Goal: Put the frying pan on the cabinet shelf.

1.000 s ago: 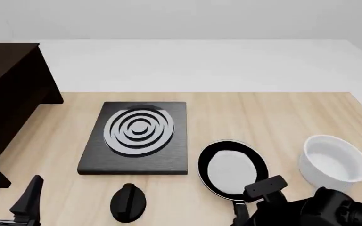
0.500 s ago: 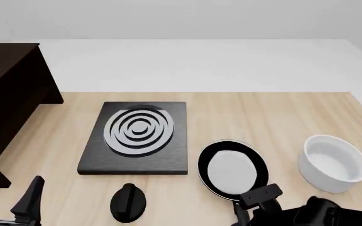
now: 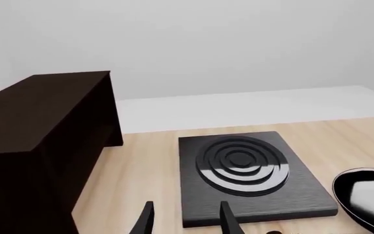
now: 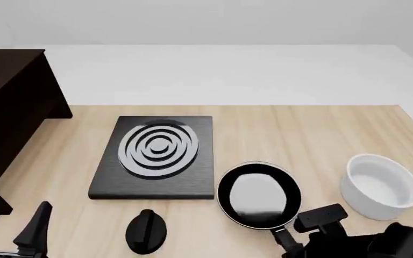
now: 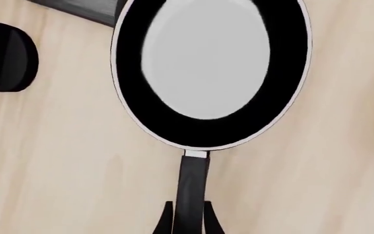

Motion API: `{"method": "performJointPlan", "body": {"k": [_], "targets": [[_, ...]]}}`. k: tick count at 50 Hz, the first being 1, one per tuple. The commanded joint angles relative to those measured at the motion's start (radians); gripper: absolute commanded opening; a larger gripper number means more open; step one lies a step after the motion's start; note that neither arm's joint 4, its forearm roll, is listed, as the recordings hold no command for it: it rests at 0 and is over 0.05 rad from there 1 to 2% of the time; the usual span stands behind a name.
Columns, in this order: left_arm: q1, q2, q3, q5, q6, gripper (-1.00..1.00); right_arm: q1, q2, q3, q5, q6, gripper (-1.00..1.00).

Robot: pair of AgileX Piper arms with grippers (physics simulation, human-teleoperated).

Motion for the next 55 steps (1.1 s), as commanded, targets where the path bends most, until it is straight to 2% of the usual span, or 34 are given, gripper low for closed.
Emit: {"method": "performJointPlan", "body": {"k": [1,5,8,9,10,11,15,21,24,26,28,29,31,33,35,37,38,40,41,42,43,45,47,50,53,55], "targets": [[-0.011,-0.002,0.000,0.002,0.006,1.00,-0.035,-0.134,-0.053,0.120,-0.047,-1.00],[-0.021,-0.002,0.000,0.005,0.014,1.00,-0.054,-0.155,-0.097,0.149,-0.077,-1.00],[-0.025,-0.002,0.000,0.004,0.017,1.00,-0.042,-0.161,-0.126,0.164,-0.073,-1.00],[-0.026,-0.002,0.000,0.003,0.017,1.00,0.015,-0.156,-0.140,0.160,-0.004,-1.00],[-0.027,-0.003,0.000,0.002,0.018,1.00,0.019,-0.151,-0.142,0.162,-0.003,-1.00],[-0.033,-0.003,0.000,-0.006,0.019,1.00,-0.006,-0.160,-0.164,0.170,-0.054,-1.00],[-0.041,-0.003,0.000,-0.017,0.013,1.00,-0.006,-0.164,-0.189,0.174,-0.039,-1.00],[-0.054,-0.003,0.000,-0.020,0.004,1.00,-0.030,-0.209,-0.211,0.195,-0.072,-1.00],[-0.053,-0.003,0.001,-0.020,0.002,1.00,-0.067,-0.244,-0.245,0.217,-0.130,-1.00],[-0.054,-0.003,0.001,-0.018,0.002,1.00,-0.073,-0.255,-0.260,0.227,-0.146,-1.00],[-0.057,-0.002,0.000,-0.016,0.002,1.00,-0.095,-0.278,-0.288,0.241,-0.194,-1.00],[-0.058,-0.002,0.000,-0.015,0.003,1.00,-0.098,-0.281,-0.294,0.247,-0.183,-1.00],[-0.059,-0.002,0.000,-0.015,0.006,1.00,-0.104,-0.289,-0.313,0.254,-0.212,-1.00],[-0.071,-0.002,0.000,-0.013,0.017,1.00,-0.101,-0.286,-0.324,0.257,-0.208,-1.00],[-0.066,-0.003,0.000,-0.005,-0.018,1.00,-0.087,-0.282,-0.325,0.240,-0.230,-1.00],[-0.064,-0.003,0.000,-0.007,-0.016,1.00,-0.089,-0.277,-0.314,0.222,-0.225,-1.00],[-0.054,-0.003,-0.002,0.002,-0.038,1.00,-0.088,-0.277,-0.311,0.209,-0.229,-1.00],[-0.050,-0.001,-0.005,0.021,-0.063,1.00,-0.103,-0.287,-0.312,0.182,-0.266,-1.00],[-0.057,-0.002,-0.009,0.020,-0.044,1.00,-0.103,-0.286,-0.315,0.170,-0.261,-1.00],[-0.059,-0.002,-0.011,0.024,-0.047,1.00,-0.108,-0.286,-0.319,0.160,-0.300,-1.00],[-0.064,0.007,-0.012,0.037,-0.077,1.00,-0.103,-0.280,-0.325,0.145,-0.297,-1.00],[-0.074,0.013,-0.026,0.046,-0.092,1.00,-0.102,-0.274,-0.338,0.135,-0.279,-1.00],[-0.083,0.037,-0.042,0.057,-0.121,1.00,-0.105,-0.263,-0.357,0.119,-0.290,-1.00],[-0.106,0.068,-0.070,0.078,-0.096,1.00,-0.107,-0.242,-0.376,0.095,-0.288,-1.00],[-0.109,0.052,-0.112,0.128,-0.172,1.00,-0.103,-0.214,-0.390,0.068,-0.293,-1.00],[-0.125,0.072,-0.137,0.145,-0.179,1.00,-0.087,-0.190,-0.397,0.036,-0.250,-1.00]]}}
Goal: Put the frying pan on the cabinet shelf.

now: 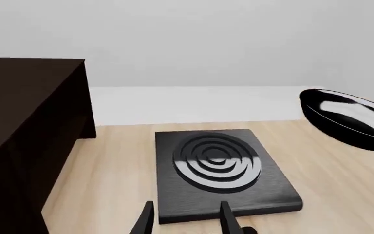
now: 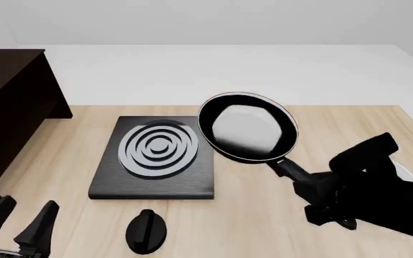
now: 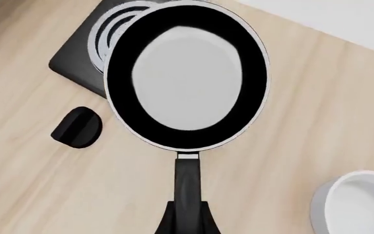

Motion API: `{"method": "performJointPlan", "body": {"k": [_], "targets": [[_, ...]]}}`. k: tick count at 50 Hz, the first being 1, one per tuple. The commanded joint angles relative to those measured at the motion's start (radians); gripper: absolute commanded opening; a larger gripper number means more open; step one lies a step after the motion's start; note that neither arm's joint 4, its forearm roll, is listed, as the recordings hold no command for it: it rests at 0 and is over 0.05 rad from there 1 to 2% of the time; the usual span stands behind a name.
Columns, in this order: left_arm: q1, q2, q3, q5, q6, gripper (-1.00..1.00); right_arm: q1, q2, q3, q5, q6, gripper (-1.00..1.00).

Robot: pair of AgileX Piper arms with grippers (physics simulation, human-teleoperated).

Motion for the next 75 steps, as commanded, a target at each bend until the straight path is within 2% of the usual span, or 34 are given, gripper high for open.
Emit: {"method": "performJointPlan", "body": {"k": [1,3,4,7,8,9,10,11,15,17,18,20,24,26,28,30,31,32,33,36,39,43,47,49,55,56,57,58,59,64,68,72,74,75], "targets": [[-0.052,0.044,-0.093,0.090,-0.088,1.00,0.014,0.058,-0.071,-0.109,0.018,-1.00],[-0.083,0.080,-0.108,0.091,-0.109,1.00,0.024,0.082,-0.073,-0.131,0.003,-1.00],[-0.115,0.108,-0.119,0.092,-0.152,1.00,0.030,0.096,-0.081,-0.147,0.002,-1.00],[-0.130,0.133,-0.152,0.115,-0.185,1.00,0.051,0.125,-0.105,-0.167,-0.019,-1.00],[-0.128,0.184,-0.157,0.110,-0.245,1.00,0.062,0.144,-0.117,-0.175,-0.007,-1.00],[-0.132,0.203,-0.162,0.107,-0.248,1.00,0.062,0.148,-0.120,-0.178,-0.009,-1.00],[-0.142,0.210,-0.174,0.110,-0.318,1.00,0.073,0.165,-0.134,-0.190,-0.033,-1.00],[-0.152,0.193,-0.196,0.126,-0.353,1.00,0.082,0.180,-0.145,-0.196,-0.032,-1.00],[-0.170,0.207,-0.269,0.171,-0.400,1.00,0.090,0.222,-0.183,-0.211,-0.054,-1.00],[-0.209,0.224,-0.308,0.186,-0.415,1.00,0.098,0.237,-0.216,-0.213,-0.092,-1.00],[-0.214,0.235,-0.308,0.187,-0.448,1.00,0.096,0.240,-0.222,-0.217,-0.107,-1.00],[-0.235,0.253,-0.335,0.193,-0.452,1.00,0.104,0.256,-0.241,-0.222,-0.129,-1.00],[-0.252,0.281,-0.349,0.170,-0.596,1.00,0.128,0.282,-0.275,-0.243,-0.157,-1.00],[-0.262,0.293,-0.364,0.160,-0.615,1.00,0.138,0.296,-0.290,-0.244,-0.139,-1.00],[-0.267,0.289,-0.365,0.140,-0.663,1.00,0.145,0.307,-0.295,-0.258,-0.140,-1.00],[-0.280,0.284,-0.336,0.117,-0.773,1.00,0.147,0.316,-0.304,-0.272,-0.168,-1.00],[-0.289,0.286,-0.329,0.114,-0.796,1.00,0.154,0.321,-0.308,-0.277,-0.168,-1.00],[-0.300,0.287,-0.332,0.113,-0.803,1.00,0.173,0.326,-0.319,-0.283,-0.130,-1.00],[-0.300,0.289,-0.346,0.123,-0.790,1.00,0.181,0.330,-0.327,-0.286,-0.118,-1.00],[-0.312,0.306,-0.361,0.125,-0.780,1.00,0.192,0.339,-0.334,-0.318,-0.183,-1.00],[-0.313,0.320,-0.369,0.115,-0.780,1.00,0.224,0.360,-0.351,-0.330,-0.172,-1.00],[-0.320,0.325,-0.366,0.096,-0.815,1.00,0.243,0.386,-0.380,-0.333,-0.151,-1.00],[-0.326,0.343,-0.382,0.086,-0.808,1.00,0.260,0.404,-0.398,-0.330,-0.146,-1.00],[-0.335,0.354,-0.387,0.075,-0.819,1.00,0.282,0.416,-0.410,-0.324,-0.125,-1.00],[-0.368,0.391,-0.409,0.030,-0.878,1.00,0.303,0.449,-0.442,-0.308,-0.116,-1.00],[-0.402,0.395,-0.387,-0.002,-0.939,1.00,0.317,0.457,-0.445,-0.312,-0.143,-1.00],[-0.402,0.395,-0.387,-0.002,-0.939,1.00,0.317,0.457,-0.445,-0.312,-0.143,-1.00],[-0.424,0.397,-0.356,-0.037,-1.005,1.00,0.322,0.460,-0.448,-0.314,-0.156,-1.00],[-0.434,0.399,-0.356,-0.048,-1.018,1.00,0.324,0.456,-0.453,-0.319,-0.159,-1.00],[-0.453,0.423,-0.360,-0.064,-1.011,1.00,0.323,0.472,-0.465,-0.322,-0.171,-1.00],[-0.464,0.432,-0.347,-0.089,-1.040,1.00,0.339,0.491,-0.480,-0.331,-0.157,-1.00],[-0.479,0.444,-0.328,-0.114,-1.056,1.00,0.361,0.510,-0.498,-0.335,-0.167,-1.00],[-0.493,0.450,-0.303,-0.143,-1.086,1.00,0.370,0.522,-0.512,-0.335,-0.169,-1.00],[-0.489,0.452,-0.307,-0.139,-1.076,1.00,0.373,0.525,-0.514,-0.335,-0.168,-1.00]]}}
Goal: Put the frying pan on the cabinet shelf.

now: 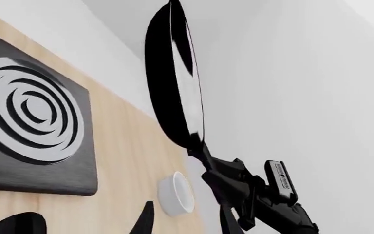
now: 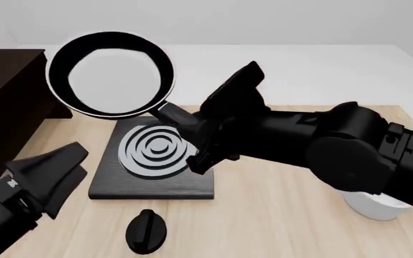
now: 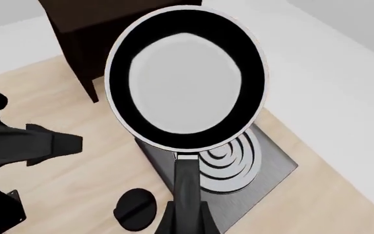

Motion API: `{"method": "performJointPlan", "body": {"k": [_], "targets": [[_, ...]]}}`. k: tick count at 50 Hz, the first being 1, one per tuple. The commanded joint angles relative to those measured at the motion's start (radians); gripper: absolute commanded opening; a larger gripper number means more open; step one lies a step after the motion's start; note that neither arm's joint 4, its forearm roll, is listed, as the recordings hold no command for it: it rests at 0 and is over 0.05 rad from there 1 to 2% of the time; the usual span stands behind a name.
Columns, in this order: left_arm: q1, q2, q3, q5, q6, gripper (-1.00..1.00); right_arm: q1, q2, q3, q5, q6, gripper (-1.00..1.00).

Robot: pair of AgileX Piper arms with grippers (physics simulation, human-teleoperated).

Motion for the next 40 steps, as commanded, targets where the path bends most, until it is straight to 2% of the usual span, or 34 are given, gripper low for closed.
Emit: {"method": "performJointPlan", "body": {"k": [1,6,9,27,40], "targets": [[-0.048,0.037,0.038,-0.072,-0.066,1.00,0.045,0.036,-0.072,-0.018,0.002,-1.00],[-0.063,0.052,0.043,-0.094,-0.081,1.00,0.059,0.041,-0.072,-0.024,0.006,-1.00],[-0.077,0.067,0.047,-0.126,-0.113,1.00,0.068,0.045,-0.068,-0.030,0.014,-1.00],[-0.106,0.143,-0.002,-0.156,-0.094,1.00,0.079,0.047,-0.051,-0.049,0.032,-1.00],[-0.089,0.189,-0.029,-0.177,-0.090,1.00,0.088,0.038,-0.026,-0.064,0.034,-1.00]]}}
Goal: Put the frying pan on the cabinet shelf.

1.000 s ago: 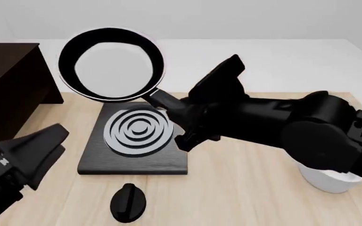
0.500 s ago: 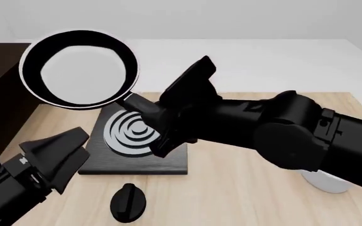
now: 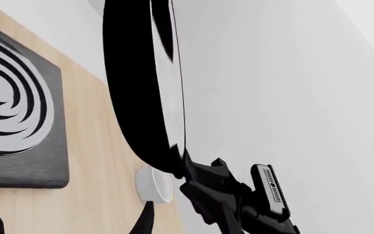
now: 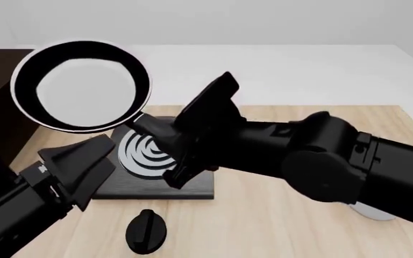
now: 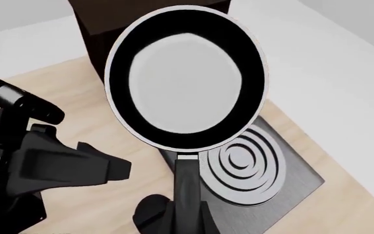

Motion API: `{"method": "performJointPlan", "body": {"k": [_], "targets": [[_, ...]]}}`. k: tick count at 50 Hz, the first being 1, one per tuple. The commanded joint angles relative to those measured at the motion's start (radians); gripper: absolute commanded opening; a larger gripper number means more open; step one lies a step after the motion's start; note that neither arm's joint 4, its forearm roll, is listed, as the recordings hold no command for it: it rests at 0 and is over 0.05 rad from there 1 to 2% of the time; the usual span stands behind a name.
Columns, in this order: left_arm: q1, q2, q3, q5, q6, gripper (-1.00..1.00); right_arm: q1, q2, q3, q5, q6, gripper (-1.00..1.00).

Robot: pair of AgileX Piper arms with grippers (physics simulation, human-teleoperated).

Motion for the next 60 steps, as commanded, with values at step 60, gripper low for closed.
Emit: {"method": "performJointPlan", "body": {"k": [60], "targets": [[-0.020,0.273,-0.025,-0.196,-0.017,1.00,0.070,-0.038,0.047,-0.058,0.046,-1.00]]}}
